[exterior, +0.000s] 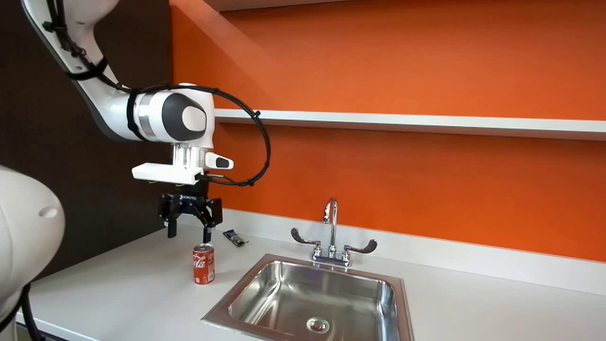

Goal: Put the can on the bottom shelf

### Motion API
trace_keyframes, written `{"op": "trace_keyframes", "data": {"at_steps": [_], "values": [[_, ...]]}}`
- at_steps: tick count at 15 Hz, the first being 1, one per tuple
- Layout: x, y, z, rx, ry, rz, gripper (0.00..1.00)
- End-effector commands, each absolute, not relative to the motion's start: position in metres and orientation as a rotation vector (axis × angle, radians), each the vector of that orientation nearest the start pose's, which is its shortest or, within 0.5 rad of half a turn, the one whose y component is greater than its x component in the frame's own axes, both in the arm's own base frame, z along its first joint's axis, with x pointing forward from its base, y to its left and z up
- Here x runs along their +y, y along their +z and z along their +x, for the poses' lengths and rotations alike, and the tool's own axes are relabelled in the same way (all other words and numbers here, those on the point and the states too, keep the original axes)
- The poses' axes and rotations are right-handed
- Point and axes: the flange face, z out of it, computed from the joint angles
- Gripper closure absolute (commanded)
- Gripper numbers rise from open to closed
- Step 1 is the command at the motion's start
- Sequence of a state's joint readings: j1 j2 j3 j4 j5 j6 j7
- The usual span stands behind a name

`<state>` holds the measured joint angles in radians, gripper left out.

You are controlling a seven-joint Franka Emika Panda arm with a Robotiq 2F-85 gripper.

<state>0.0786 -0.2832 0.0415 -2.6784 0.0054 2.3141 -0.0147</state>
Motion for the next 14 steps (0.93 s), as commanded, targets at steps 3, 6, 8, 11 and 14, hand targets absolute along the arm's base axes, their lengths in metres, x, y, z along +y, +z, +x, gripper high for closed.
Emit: {"op": "trace_keyframes", "data": {"at_steps": [3, 6, 8, 11, 14], "values": [[0.063, 0.282, 0.402, -0.185, 0.125, -3.139, 0.0], [0.07, 0.261, 0.406, -0.204, 0.137, -3.136, 0.0], [0.074, 0.251, 0.407, -0.218, 0.144, -3.13, 0.0], [0.082, 0.237, 0.41, -0.243, 0.145, -3.123, 0.0], [0.088, 0.23, 0.413, -0.263, 0.146, -3.118, 0.0]]}}
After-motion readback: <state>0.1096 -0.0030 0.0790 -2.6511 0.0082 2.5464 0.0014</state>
